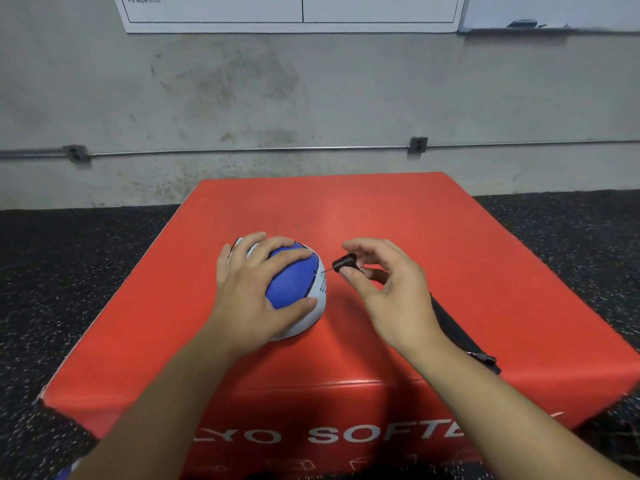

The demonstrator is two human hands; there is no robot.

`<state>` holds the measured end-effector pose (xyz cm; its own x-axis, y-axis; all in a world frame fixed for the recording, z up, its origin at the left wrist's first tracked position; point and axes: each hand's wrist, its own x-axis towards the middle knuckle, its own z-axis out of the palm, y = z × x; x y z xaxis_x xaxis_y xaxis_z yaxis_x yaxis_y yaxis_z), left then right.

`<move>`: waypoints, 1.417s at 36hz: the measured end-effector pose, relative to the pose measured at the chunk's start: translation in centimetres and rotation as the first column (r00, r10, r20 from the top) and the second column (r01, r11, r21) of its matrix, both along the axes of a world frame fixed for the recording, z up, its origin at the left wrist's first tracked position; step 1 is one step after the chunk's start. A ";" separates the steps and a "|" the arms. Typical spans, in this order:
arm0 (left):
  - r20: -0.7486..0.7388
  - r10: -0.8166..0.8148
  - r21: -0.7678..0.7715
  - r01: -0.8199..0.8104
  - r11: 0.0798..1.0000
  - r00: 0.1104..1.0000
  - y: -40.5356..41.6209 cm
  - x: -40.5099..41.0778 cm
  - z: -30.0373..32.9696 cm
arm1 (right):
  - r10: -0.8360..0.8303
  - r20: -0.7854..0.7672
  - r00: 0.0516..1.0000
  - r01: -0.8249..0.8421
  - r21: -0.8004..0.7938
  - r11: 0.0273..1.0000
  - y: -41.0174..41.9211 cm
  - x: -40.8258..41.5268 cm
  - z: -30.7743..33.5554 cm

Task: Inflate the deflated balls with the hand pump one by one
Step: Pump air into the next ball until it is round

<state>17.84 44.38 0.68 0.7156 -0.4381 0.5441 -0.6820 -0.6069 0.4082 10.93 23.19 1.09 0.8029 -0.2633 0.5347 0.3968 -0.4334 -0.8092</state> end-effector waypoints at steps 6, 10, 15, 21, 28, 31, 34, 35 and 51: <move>-0.018 0.002 0.001 -0.002 1.000 1.000 0.2 0.0 0.0 | -0.014 -0.006 1.000 0.014 -0.004 1.000 0.5 0.3 -0.2; -0.024 0.002 -0.006 -0.002 1.000 1.000 0.3 -0.1 0.0 | -0.011 -0.021 1.000 0.011 0.035 0.999 0.8 0.4 -0.1; -0.024 0.001 -0.015 -0.001 1.000 1.000 0.4 0.0 0.0 | 0.005 -0.025 1.000 -0.004 0.069 0.998 1.1 0.5 0.1; -0.048 0.002 -0.014 -0.003 1.000 0.999 0.6 -0.1 0.0 | 0.023 -0.027 0.999 -0.020 0.099 0.995 1.6 0.4 0.2; -0.053 0.011 -0.010 -0.011 1.000 0.999 0.7 -0.2 0.1 | 0.030 -0.016 0.999 -0.028 0.084 0.996 2.0 0.3 0.5; -0.061 0.012 -0.011 -0.012 1.000 0.998 0.7 -0.3 0.1 | 0.013 -0.006 1.000 -0.012 0.053 0.999 2.0 0.4 0.6; -0.064 0.007 -0.008 -0.008 1.000 0.998 0.8 -0.4 0.2 | -0.002 0.002 1.000 0.002 -0.030 1.000 2.2 0.4 0.6; -0.058 0.005 -0.005 -0.005 1.000 0.998 0.8 -0.4 0.2 | -0.002 0.006 1.000 0.002 -0.059 0.998 2.3 0.4 0.6; -0.089 0.053 -0.073 -0.059 0.996 0.995 1.0 0.0 -0.6 | 0.009 -0.099 0.995 -0.026 -0.172 0.985 3.7 1.5 1.0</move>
<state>17.81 45.42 0.12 0.7840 -0.3561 0.5085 -0.6075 -0.6085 0.5105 12.41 26.91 2.05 0.8570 -0.1592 0.4901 0.3284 -0.5642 -0.7575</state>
